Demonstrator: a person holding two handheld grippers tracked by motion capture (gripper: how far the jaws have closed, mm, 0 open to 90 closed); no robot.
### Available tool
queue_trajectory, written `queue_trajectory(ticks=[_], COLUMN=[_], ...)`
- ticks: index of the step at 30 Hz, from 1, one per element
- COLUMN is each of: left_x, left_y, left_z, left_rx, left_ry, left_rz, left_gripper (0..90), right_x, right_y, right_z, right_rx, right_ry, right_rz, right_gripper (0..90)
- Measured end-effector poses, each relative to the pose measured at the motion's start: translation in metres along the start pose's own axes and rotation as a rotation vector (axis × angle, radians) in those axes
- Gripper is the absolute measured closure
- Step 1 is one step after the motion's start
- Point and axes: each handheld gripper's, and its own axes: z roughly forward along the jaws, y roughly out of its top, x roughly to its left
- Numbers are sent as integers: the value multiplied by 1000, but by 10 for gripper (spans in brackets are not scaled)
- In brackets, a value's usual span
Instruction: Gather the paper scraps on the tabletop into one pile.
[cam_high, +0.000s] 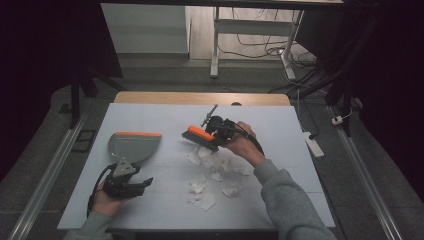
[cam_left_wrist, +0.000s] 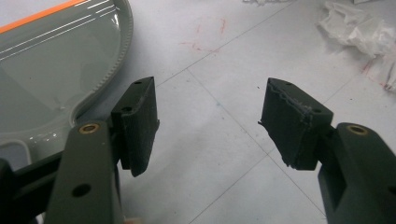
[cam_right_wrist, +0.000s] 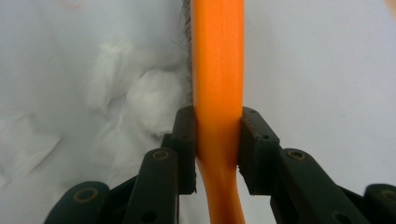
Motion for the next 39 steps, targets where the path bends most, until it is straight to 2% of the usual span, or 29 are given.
queue_trajectory(ticks=[4,6,7,10,13,14,17,19,21,25,28,32,34,35,36,39], left_x=[-2,-3,-3,-3,-3,-2,-2,-1,-2,-2,-2,-1,-1,-1,-1,-2], left_y=[1,1,2,2,2,2,1,1,1,1,1,0,0,0,0,1], left_z=[0,0,0,0,-1,-1,0,0,0,0,0,0,-1,-1,0,2], left_rx=[0,0,-2,-2,-2,-2,-2,0,2,0,-2,-1,-2,-4,-2,3], left_ry=[-3,0,-1,0,4,2,2,3,3,4,6,3,2,1,0,-4], left_rz=[4,8,8,7,7,7,1,2,3,3,4,2,3,3,4,11], left_gripper=[368,368,368,368,368,368,368,368,368,368,368,368,368,368,368,368], right_x=[12,17,19,21,14,13,9,13,21,38,45,44,41,38,35,28], right_y=[-4,-8,-9,-12,-14,-15,-15,-12,-6,9,19,19,7,0,-9,-32], right_z=[-5,-9,-11,-21,-33,-38,-47,-49,-47,-33,-14,9,12,11,9,0], right_rx=[18,11,10,-17,-98,-122,-188,-220,-238,-270,-275,-215,-199,-191,-186,-172], right_ry=[20,55,57,33,10,10,30,78,127,221,257,257,239,245,251,222], right_rz=[-42,-56,-71,-64,-19,15,75,105,112,164,204,248,273,303,327,368], right_gripper=[699,698,698,698,698,698,698,698,698,698,697,698,699,698,698,698])
